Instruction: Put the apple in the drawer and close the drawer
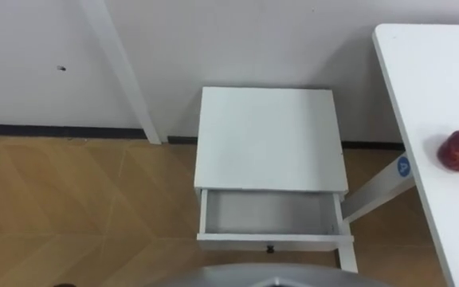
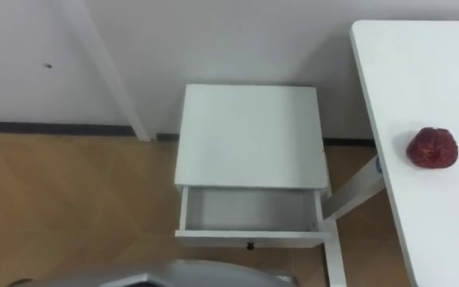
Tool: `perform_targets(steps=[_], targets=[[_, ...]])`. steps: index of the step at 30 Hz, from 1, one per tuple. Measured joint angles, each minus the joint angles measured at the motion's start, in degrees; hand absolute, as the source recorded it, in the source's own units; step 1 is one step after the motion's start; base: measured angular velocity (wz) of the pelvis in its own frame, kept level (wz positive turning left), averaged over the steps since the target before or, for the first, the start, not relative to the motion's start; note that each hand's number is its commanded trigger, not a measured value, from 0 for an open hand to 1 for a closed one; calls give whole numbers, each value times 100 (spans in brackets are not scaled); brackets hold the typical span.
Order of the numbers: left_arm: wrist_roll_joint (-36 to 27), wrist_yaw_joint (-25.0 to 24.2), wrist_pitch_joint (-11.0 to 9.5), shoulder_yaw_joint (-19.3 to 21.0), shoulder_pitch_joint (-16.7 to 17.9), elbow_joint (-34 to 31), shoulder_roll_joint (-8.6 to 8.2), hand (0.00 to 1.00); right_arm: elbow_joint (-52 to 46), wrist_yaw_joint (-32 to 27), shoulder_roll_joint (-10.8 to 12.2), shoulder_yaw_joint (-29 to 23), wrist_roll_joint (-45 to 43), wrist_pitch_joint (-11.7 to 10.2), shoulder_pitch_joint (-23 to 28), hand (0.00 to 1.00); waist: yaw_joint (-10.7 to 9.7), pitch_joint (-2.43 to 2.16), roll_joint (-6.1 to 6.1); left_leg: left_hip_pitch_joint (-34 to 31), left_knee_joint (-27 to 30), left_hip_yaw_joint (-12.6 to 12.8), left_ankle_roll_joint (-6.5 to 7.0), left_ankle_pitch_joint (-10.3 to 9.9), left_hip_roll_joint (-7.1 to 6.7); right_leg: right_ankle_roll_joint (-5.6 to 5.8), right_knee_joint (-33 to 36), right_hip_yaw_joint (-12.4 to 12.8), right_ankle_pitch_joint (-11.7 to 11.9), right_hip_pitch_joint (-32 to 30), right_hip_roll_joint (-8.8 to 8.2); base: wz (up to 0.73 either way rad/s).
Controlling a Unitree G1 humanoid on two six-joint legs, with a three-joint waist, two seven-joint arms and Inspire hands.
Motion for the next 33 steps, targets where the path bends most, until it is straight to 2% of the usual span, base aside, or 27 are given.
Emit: perform_targets(steps=[3,4,7,10,12,16,20,22,26,30,33], targets=[[-54,19,-148,163,24,-6,42,0,-237,-125,-5,-665,1465,-239,-164,0,-129,-4,3,-9,23,27,7,-26,5,4,1,32,4,-6,8,-6],[-140,48,-156,164,50,-51,55,0,-361,-237,-6,-866,2039,-326,-234,0,-146,-19,-2,-33,31,32,8,-27,3,8,1,40,6,-66,8,0],[-223,115,-157,162,122,-86,85,0,-614,-496,-14,-1206,2850,-489,-367,0,-186,-58,-27,-60,35,31,8,-27,1,9,10,31,7,-96,6,0],[-193,118,-154,188,142,-97,89,0,-651,-622,-45,-1594,3311,-629,-515,0,-195,-87,-54,-132,52,31,8,-25,2,8,34,7,8,-153,1,0],[-193,117,-152,188,155,-149,91,0,-826,-757,-58,-1606,3437,-689,-586,0,-199,-93,-61,-155,52,33,8,-24,7,8,90,-1,8,-179,-1,0],[-189,118,-218,188,220,-261,234,0,-1132,-1061,-128,-1845,3690,-869,-692,0,-262,-95,-135,-162,60,34,8,-24,5,8,88,-12,8,-169,-6,0],[-199,120,-232,378,204,-296,276,0,-1705,-1563,-219,-2088,3616,-1020,-775,0,-304,-73,-205,-232,155,37,12,-27,-4,11,96,-14,10,-187,-17,1],[-185,120,-238,387,179,-328,275,0,-2103,-1912,-269,-2103,3419,-1209,-765,0,-314,-25,-214,-241,159,45,16,-32,1,12,124,-9,10,-252,-14,0],[-188,120,-268,357,168,-371,275,0,-2714,-2698,-353,-2137,3224,-1394,-844,0,-303,-31,-216,-312,138,110,21,-30,-1,18,180,90,4,-403,-14,-12],[-157,119,-388,359,167,-400,278,0,-3442,-3701,-353,-2109,2580,-1548,-872,0,-322,-6,-129,-448,143,177,57,14,-32,38,319,159,18,-588,-45,-8],[-136,107,-454,358,181,-438,279,0,-3911,-4300,-361,-2032,2000,-1788,-872,0,-340,1,-139,-468,138,202,57,14,-32,39,327,164,18,-621,-49,-5]])
